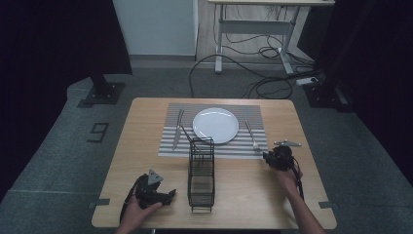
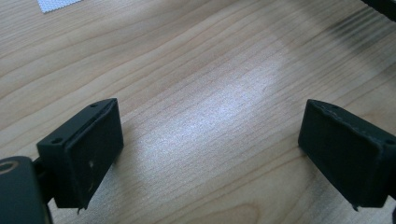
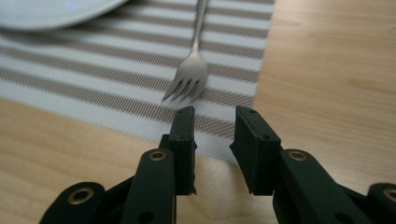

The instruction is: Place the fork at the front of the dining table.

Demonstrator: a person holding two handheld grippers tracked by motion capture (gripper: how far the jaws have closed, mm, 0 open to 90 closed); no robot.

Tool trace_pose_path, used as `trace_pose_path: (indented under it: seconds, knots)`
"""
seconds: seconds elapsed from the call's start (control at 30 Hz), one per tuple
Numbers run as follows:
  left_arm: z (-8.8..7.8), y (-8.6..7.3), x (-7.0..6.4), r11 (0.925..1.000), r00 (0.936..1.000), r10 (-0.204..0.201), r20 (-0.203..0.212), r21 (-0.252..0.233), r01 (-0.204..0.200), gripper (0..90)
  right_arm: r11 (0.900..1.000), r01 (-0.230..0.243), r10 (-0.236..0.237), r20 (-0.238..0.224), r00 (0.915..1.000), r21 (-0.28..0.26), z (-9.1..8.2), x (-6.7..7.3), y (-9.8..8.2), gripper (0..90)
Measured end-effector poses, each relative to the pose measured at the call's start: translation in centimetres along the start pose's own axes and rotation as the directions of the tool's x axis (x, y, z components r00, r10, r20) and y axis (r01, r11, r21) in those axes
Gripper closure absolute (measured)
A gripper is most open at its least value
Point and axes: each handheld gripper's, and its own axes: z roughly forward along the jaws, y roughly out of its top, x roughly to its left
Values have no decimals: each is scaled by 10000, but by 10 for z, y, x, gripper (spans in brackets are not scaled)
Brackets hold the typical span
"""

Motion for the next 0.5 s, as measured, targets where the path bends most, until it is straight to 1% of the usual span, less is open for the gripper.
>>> trace_pose_path:
  seconds: [0.07,0.2,0.23,0.3,0.37,0.4,0.5]
  knots:
    - [0,0,0,10000,10000,-2,0,-3,2,64,9999,120,-121,-29,9999,-15,3,4,0,676]
    - [0,0,0,10000,10000,4,0,5,-4,64,9999,157,-157,-44,9999,-42,13,11,7,685]
    - [0,0,0,10000,10000,0,0,1,0,64,9999,117,-117,-97,9999,-35,18,13,10,690]
    - [0,0,0,10000,10000,1,1,2,-1,64,9999,138,-139,-82,9999,-42,20,15,13,690]
    - [0,0,0,10000,10000,1,0,0,-1,64,9999,95,-95,-100,9999,-51,25,18,17,690]
    - [0,0,0,10000,10000,1,2,2,-1,64,9998,115,-117,-93,9999,-136,27,19,19,691]
    - [0,0,0,10000,10000,-1,-1,-2,1,65,9999,-103,102,-132,9999,-118,33,20,24,689]
